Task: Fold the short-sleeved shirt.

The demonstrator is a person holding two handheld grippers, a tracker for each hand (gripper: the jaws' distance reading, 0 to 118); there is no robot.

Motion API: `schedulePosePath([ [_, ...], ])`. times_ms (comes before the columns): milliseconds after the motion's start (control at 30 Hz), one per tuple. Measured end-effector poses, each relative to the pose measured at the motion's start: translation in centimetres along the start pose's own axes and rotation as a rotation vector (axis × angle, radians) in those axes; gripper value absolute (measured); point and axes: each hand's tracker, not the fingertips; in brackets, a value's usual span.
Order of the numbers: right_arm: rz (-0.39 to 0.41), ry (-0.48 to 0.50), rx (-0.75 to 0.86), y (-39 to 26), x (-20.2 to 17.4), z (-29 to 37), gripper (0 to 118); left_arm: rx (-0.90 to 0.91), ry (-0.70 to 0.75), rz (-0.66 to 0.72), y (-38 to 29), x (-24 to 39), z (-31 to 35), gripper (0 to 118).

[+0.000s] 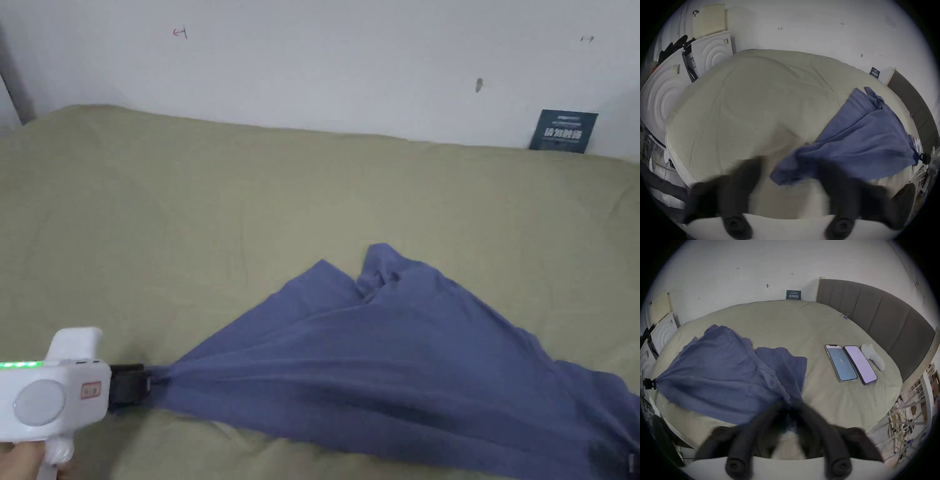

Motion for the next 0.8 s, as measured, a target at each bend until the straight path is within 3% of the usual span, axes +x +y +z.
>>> schedulePosePath([
  [33, 0.027, 0.026, 0.04, -0.3, -0.2, 0.3, 110, -0.005, 0.013, 0.002, 0.1, -0.1, 0.3, 113],
  [133, 0.047, 0.011, 0.052, 0.2, -0.9, 1.3, 105, 0.071, 0.091, 0.007, 0.1, -0.8, 2.3, 115],
  [167, 0.057, 0.026, 0.061, 0.3, -1.4, 1.8, 94, 0.1, 0.094, 0.007, 0.1, -1.1, 3.3, 112],
  [200, 0.075, 0.084, 0.066, 0.4, -2.1, 2.5, 73, 0.118, 0.091, 0.004, 0.1, -1.4, 4.2, 102],
  [233, 0.099, 0.114, 0.083, 0.8, -4.2, 4.6, 39, 0.126, 0.098, 0.003, 0.0, -1.6, 5.0, 77],
  [267, 0.136, 0.105, 0.103, 0.8, -5.5, 5.4, 0, 0.135, 0.102, 0.002, -0.2, -1.8, 5.6, 16],
  [300, 0.187, 0.105, 0.133, 0.6, -6.9, 6.0, 0, 0.145, 0.098, 0.014, -0.3, -2.1, 5.7, 0],
  [367, 0.269, 0.182, 0.151, 0.7, -9.7, 6.9, 0, 0.11, 0.058, 0.028, -0.4, -2.9, 6.0, 0],
  [533, 0.266, 0.315, 0.181, 0.1, -14.7, 8.4, 0, 0.066, -0.003, -0.008, -0.4, -3.1, 4.6, 0],
  [567, 0.275, 0.326, 0.176, -0.1, -15.5, 8.6, 0, 0.058, -0.007, -0.011, -0.2, -3.1, 4.1, 13],
  [600, 0.271, 0.34, 0.169, -0.3, -16.3, 8.8, 0, 0.048, -0.011, -0.014, 0.0, -3.3, 3.6, 43],
  [633, 0.282, 0.357, 0.166, -0.7, -16.9, 8.6, 0, 0.051, -0.013, -0.007, 0.1, -3.4, 3.1, 87],
  [667, 0.288, 0.366, 0.167, -1.1, -17.5, 8.7, 0, 0.052, -0.033, 0.005, 0.3, -3.5, 2.5, 117],
  [800, 0.333, 0.39, 0.139, -2.2, -18.8, 7.9, 0, -0.007, -0.046, -0.013, 1.1, -3.5, -0.2, 117],
])
